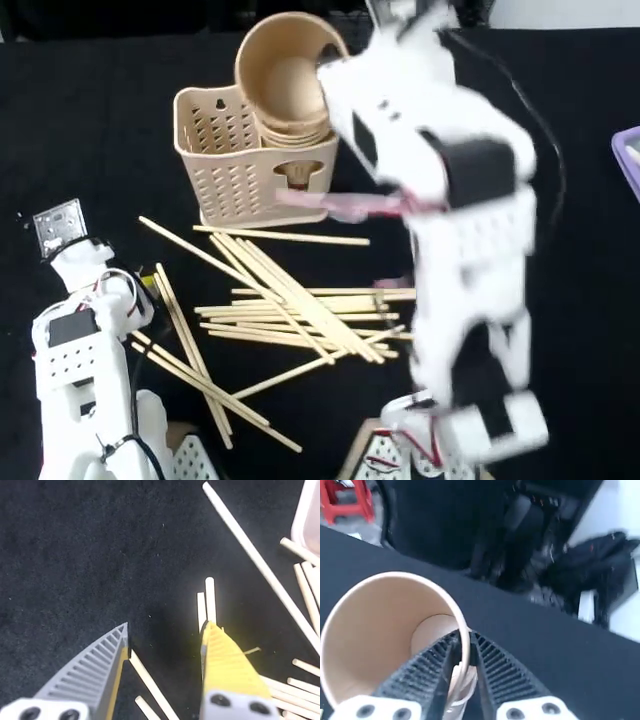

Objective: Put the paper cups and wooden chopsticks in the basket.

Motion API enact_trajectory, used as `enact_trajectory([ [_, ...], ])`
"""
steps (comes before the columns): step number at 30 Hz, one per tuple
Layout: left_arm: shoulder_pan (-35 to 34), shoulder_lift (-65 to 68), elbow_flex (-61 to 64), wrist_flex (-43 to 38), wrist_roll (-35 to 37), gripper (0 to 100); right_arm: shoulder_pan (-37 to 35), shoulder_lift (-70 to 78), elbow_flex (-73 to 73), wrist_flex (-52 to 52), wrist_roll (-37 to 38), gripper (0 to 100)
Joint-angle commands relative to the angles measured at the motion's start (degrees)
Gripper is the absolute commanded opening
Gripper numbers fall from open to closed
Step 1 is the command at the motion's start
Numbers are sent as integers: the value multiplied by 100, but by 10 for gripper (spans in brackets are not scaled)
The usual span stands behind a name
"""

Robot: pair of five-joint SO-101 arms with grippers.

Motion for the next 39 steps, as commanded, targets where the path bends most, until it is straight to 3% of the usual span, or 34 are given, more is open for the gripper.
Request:
enact_trajectory([
  [1,-40,-97,-92,-70,35,238,105,1033,-1385,598,-44,11],
  [6,-48,-97,-110,-62,35,238,0,2105,-2826,1442,-44,24],
  [12,-48,-97,-110,-62,35,238,-79,2475,-4374,2119,-62,242],
  [19,-48,-97,-110,-62,26,238,-70,1824,-4277,2163,-88,156],
  [23,-48,-97,-101,-62,26,238,-334,462,-2440,2163,-88,156],
  [30,-48,-97,-110,-62,26,238,-1301,-2712,2958,1855,-70,156],
  [35,-48,-97,-110,-62,26,238,-1679,-4400,6765,167,281,156],
  [39,-48,-97,-101,-62,35,238,-1697,-4549,8673,-1152,598,156],
])
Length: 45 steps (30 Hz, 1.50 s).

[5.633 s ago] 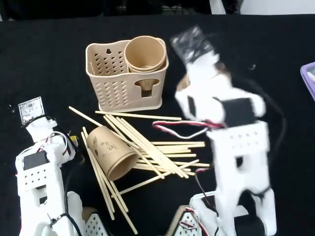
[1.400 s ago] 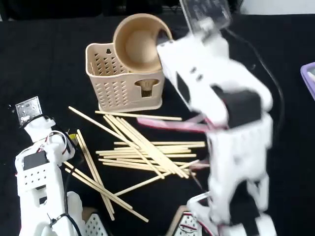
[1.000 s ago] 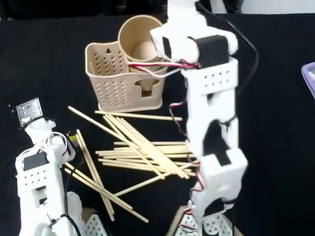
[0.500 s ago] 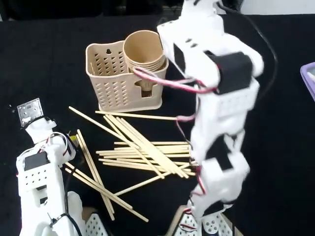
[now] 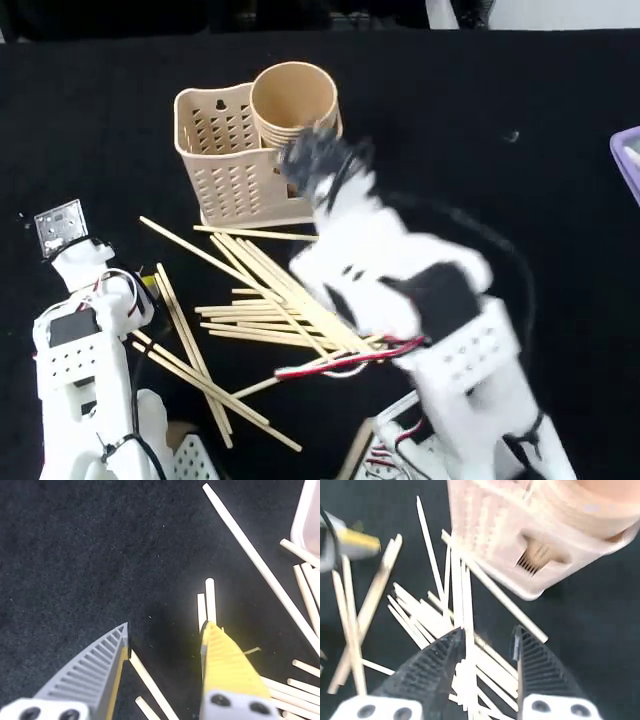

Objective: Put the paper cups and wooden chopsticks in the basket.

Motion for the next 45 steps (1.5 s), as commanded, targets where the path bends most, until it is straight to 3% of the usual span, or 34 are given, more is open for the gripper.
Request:
enact_trajectory([
  [1,-40,-97,-92,-62,35,238,-105,-101,1842,-1231,220,156],
  [9,-22,-97,-92,-62,53,238,-79,1701,2360,-2338,237,156],
  [15,-22,-97,-84,-62,53,238,-70,3152,2009,-2435,580,151],
  [17,-31,-97,-84,-62,53,238,-70,3301,1991,-2365,756,101],
  [19,-31,-97,-84,-62,53,238,-70,3248,1991,-2251,941,8],
  [25,-13,-97,-84,-62,53,238,53,2281,2018,-1407,1327,11],
  [34,-4,-97,-84,-70,44,238,1890,400,2062,-580,2409,11],
  [41,-31,-97,-92,-62,35,238,2101,31,2888,-659,3042,11],
  [45,-31,-97,-92,-53,26,238,2734,31,3547,-1336,3578,11],
])
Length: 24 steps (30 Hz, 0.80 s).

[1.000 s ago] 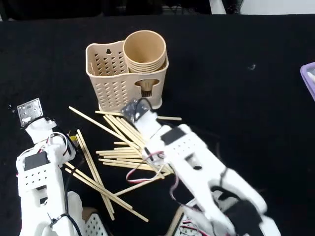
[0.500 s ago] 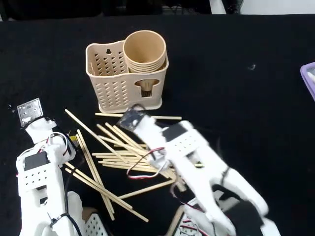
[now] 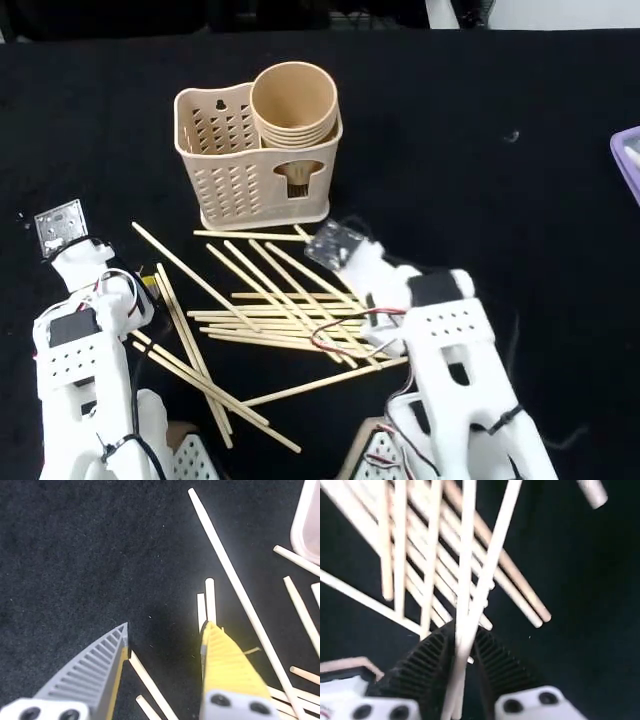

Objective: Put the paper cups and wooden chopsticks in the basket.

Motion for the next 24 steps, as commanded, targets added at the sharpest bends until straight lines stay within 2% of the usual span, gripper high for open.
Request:
enact_trajectory([
  [1,-40,-97,-92,-53,26,238,677,-207,356,-659,484,11],
  [4,-40,-97,-92,-53,26,238,1178,-198,444,-818,624,31],
  [9,-4,-97,-92,-53,26,238,1380,-207,198,-862,554,160],
  [12,-4,-97,-92,-53,26,238,976,-198,57,-1160,-105,156],
  [18,-31,-97,-92,-53,26,238,-396,338,66,-1960,-1196,160],
  [24,-40,-97,-84,-53,26,238,-114,1578,-347,-2549,-1116,160],
])
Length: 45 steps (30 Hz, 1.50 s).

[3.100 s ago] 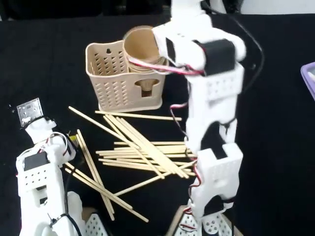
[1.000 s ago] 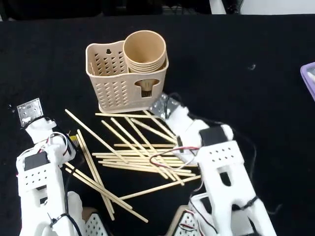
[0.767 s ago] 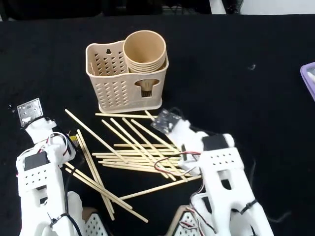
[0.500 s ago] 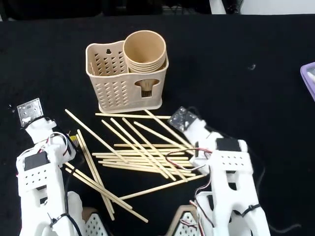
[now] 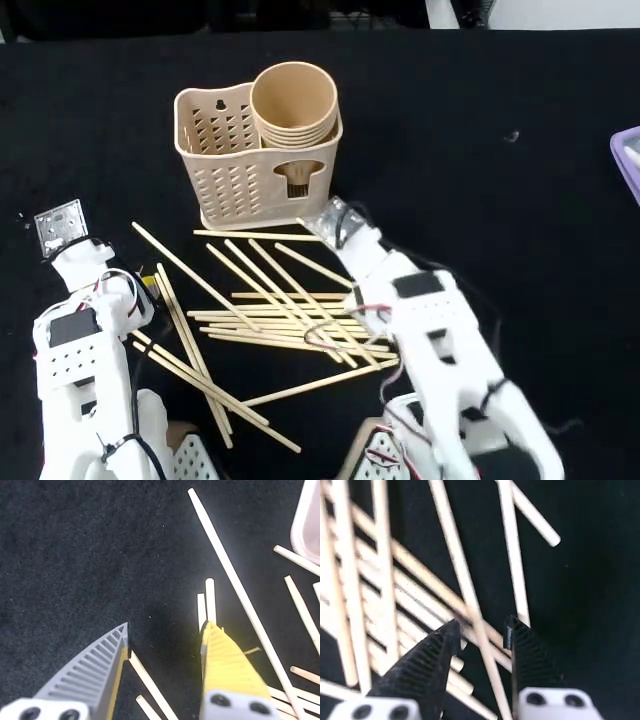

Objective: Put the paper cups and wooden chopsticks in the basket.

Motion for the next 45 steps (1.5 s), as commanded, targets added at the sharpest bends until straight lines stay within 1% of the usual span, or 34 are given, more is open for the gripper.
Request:
enact_trajectory([
  [1,-40,-97,-84,-53,26,238,220,620,-611,-202,185,160],
  [5,-40,-97,-84,-53,26,238,475,1130,-910,-202,378,156],
  [8,-40,-97,-84,-53,26,238,730,1209,-1068,-202,536,147],
  [9,-40,-97,-84,-53,26,238,809,1209,-1112,-202,563,124],
  [12,-40,-97,-84,-53,26,238,967,1209,-1253,-202,563,13],
  [13,-31,-97,-84,-53,26,238,993,1209,-1279,-202,563,11],
  [18,-40,-97,-84,-53,26,238,1160,1226,-1464,-255,571,31],
  [19,-40,-97,-84,-53,26,238,1169,1244,-1525,-246,571,50],
  [23,-22,-97,-84,-53,26,238,1046,1253,-1569,-114,527,201],
  [25,-13,-97,-57,-53,26,238,809,1235,-1613,229,519,234],
  [27,-4,-97,-57,-53,26,238,501,1200,-1622,527,519,225],
  [30,-4,-97,-57,-53,35,238,220,1270,-1596,475,519,226],
  [35,-4,-97,-57,-53,35,238,193,1745,-1631,123,527,227],
  [41,-4,-97,-57,-53,35,238,229,2659,-2044,97,519,221],
  [43,-4,-97,-57,-53,35,238,316,2844,-2211,97,519,181],
  [45,-4,-97,-57,-53,35,238,413,2862,-2334,97,519,76],
])
